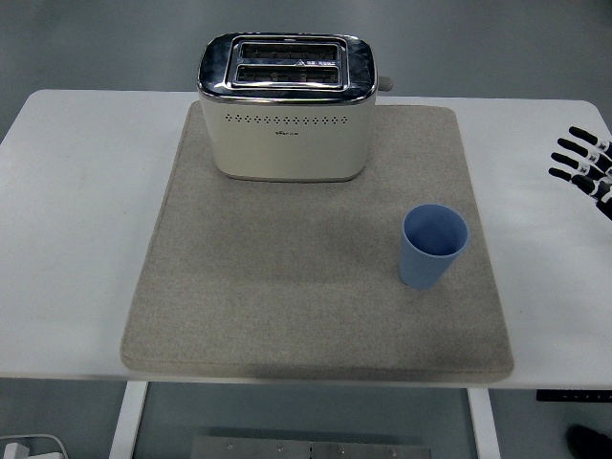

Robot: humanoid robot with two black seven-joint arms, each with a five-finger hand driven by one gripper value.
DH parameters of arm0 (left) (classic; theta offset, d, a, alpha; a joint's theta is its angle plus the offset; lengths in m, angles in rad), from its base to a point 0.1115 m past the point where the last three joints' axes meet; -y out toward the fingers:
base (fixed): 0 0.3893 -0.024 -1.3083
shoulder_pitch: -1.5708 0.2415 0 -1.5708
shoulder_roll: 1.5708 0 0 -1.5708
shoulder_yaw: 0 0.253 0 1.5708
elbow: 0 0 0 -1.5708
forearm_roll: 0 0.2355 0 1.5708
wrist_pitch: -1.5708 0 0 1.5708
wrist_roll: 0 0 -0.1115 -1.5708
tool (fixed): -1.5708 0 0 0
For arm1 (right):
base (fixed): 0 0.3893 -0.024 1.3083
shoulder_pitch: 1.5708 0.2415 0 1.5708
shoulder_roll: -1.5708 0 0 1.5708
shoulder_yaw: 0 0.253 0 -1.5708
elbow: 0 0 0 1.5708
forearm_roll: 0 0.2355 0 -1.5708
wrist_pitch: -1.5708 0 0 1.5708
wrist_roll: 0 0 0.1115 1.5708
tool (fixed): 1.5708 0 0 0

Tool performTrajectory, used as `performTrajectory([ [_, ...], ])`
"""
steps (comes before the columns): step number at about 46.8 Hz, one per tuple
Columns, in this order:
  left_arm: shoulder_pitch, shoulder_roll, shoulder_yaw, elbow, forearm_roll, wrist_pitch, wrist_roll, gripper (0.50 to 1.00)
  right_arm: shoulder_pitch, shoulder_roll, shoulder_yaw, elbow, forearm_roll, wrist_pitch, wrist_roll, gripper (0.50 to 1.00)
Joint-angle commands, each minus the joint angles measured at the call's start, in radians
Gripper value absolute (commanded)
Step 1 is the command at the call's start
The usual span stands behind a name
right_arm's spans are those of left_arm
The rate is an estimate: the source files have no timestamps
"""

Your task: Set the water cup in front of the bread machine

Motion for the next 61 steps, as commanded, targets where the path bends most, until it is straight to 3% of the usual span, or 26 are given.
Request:
performTrajectory([
  [1,0.000,0.000,0.000,-0.001,0.000,0.000,0.001,1.000,-0.028,0.002,0.000,0.005,0.000,0.000,0.000,0.915],
  [13,0.000,0.000,0.000,-0.006,0.000,0.000,0.001,1.000,-0.097,0.019,0.001,0.021,0.008,0.000,0.000,0.913],
  [40,0.000,0.000,0.002,-0.006,0.006,0.000,0.001,1.000,-0.158,0.056,0.027,0.183,0.006,-0.174,0.000,0.913],
  [61,-0.001,0.000,0.002,-0.006,0.008,0.000,0.002,1.000,-0.187,0.049,0.062,0.226,0.006,-0.180,0.000,0.913],
])
